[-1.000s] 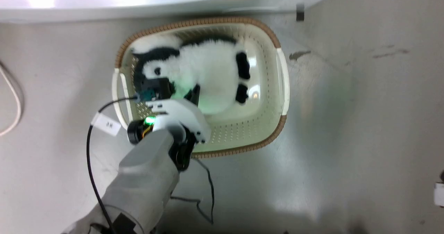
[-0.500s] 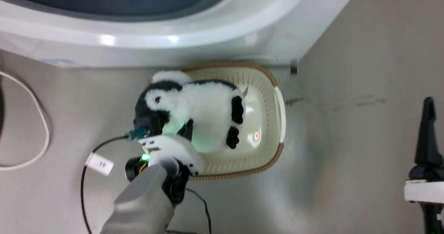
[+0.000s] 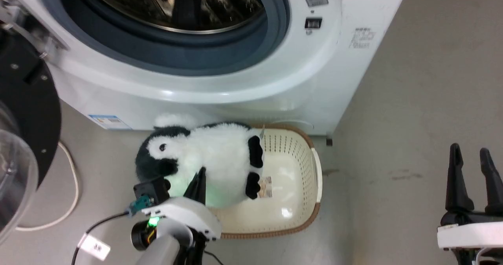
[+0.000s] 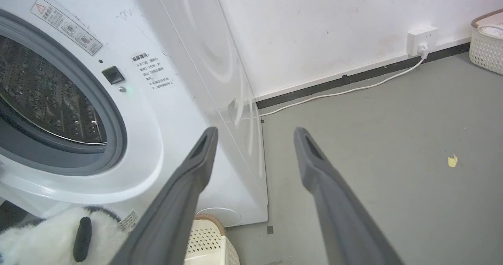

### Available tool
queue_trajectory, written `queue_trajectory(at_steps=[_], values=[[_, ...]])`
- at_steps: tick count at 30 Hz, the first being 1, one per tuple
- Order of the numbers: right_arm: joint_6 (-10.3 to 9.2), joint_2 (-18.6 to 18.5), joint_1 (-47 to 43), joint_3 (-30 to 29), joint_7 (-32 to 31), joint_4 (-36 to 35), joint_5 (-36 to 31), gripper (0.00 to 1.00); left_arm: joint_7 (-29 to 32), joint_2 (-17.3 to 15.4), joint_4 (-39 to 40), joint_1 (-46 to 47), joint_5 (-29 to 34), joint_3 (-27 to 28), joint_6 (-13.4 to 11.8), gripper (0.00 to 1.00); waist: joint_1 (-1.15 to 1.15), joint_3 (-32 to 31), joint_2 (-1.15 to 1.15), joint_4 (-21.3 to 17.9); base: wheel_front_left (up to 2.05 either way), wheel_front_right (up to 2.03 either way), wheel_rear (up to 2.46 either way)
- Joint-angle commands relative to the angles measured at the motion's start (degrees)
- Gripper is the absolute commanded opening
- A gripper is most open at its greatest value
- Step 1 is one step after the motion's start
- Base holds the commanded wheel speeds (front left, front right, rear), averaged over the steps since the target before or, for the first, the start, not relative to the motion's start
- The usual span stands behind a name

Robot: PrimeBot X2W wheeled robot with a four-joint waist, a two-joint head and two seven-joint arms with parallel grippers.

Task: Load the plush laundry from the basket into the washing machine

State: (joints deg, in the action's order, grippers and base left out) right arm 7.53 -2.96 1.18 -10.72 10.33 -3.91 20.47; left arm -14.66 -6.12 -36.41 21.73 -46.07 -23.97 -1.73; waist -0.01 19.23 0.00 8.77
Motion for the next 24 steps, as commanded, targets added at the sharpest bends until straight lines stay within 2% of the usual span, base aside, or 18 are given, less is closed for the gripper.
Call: queue_trajectory(at_steps=[1, 7, 13, 17, 24], values=[[-0.04, 0.08, -0.58, 0.10, 0.54, 0.45, 0.46, 1.00, -0.33, -0.09, 1.62, -1.27, 0.86, 0.48, -0.23, 0.00, 0.01, -3.20, 0.00, 0.82, 0.00, 0.00, 0.00], [-0.04, 0.08, -2.14, 0.66, 1.48, 3.16, 1.28, 1.00, -0.33, -0.61, 10.11, -7.23, 4.58, 2.26, -2.04, 0.00, 0.01, -7.61, 0.00, 1.42, 0.00, 0.00, 0.00], [-0.04, 0.08, -2.72, 0.85, 2.11, 4.28, 1.97, 1.00, -0.33, -1.99, 16.46, -9.44, 6.40, 2.82, -4.13, 0.00, 0.01, -9.44, 0.00, 0.89, 0.00, 0.00, 0.00], [-0.04, 0.08, -2.84, 0.61, 2.59, 4.84, 2.51, 1.00, 1.10, -4.03, 21.15, -7.38, 7.16, 3.87, -6.06, 0.00, 0.01, -9.33, 0.00, -0.01, 0.00, 0.00, 0.00], [-0.04, 0.08, -1.90, 0.26, 2.81, 4.72, 2.53, 1.00, 2.67, -6.79, 22.75, -0.83, 8.21, 5.82, -7.42, 0.00, 0.01, -7.37, 0.00, -1.14, 0.00, 0.00, 0.00]])
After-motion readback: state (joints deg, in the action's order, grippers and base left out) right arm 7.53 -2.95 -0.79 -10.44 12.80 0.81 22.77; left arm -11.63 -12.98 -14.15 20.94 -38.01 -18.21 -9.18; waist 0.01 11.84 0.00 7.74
